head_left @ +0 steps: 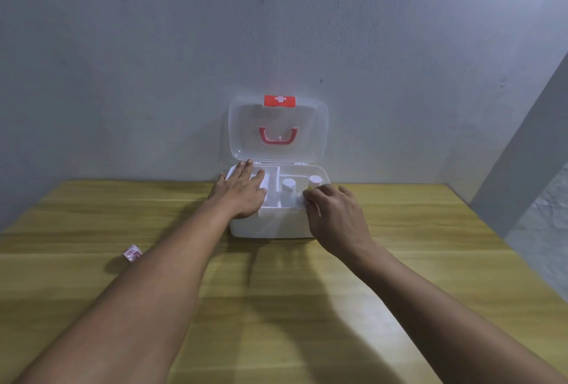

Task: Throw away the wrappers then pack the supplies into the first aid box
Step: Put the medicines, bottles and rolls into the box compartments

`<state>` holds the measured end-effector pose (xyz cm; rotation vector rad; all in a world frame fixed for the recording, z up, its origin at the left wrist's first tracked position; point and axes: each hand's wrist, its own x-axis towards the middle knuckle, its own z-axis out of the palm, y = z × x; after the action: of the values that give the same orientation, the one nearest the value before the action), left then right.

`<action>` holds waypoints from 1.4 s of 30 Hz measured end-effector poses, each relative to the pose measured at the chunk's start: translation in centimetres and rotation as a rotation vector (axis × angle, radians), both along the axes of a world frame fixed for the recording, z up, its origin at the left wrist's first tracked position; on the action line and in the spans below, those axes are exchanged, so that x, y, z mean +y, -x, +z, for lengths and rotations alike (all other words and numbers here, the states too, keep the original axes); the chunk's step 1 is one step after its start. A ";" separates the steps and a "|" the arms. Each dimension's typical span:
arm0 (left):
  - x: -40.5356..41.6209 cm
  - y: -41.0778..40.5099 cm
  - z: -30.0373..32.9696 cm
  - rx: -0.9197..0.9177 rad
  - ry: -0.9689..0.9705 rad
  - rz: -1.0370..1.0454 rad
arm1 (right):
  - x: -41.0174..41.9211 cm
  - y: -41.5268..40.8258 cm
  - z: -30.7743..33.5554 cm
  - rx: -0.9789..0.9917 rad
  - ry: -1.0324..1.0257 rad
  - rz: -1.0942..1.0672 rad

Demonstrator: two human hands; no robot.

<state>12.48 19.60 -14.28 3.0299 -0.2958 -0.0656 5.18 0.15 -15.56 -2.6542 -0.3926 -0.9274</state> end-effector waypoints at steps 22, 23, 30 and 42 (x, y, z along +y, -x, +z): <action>0.7 1.7 0.1 -0.398 0.417 0.082 | -0.1 -5.8 2.6 0.465 -0.286 0.021; 1.3 2.1 0.2 -0.409 0.430 0.085 | 0.0 -6.0 2.3 0.496 -0.277 0.015; 8.6 6.6 -0.5 -0.423 0.486 0.206 | 0.2 -6.2 0.5 0.479 -0.207 -0.051; 12.6 13.9 -4.5 -0.247 0.464 0.318 | 0.6 -6.2 0.2 0.442 -0.220 -0.027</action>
<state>-1.38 32.18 -18.79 2.5789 0.1412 0.3516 11.41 0.75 -15.38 -2.5630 -0.1400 -0.3435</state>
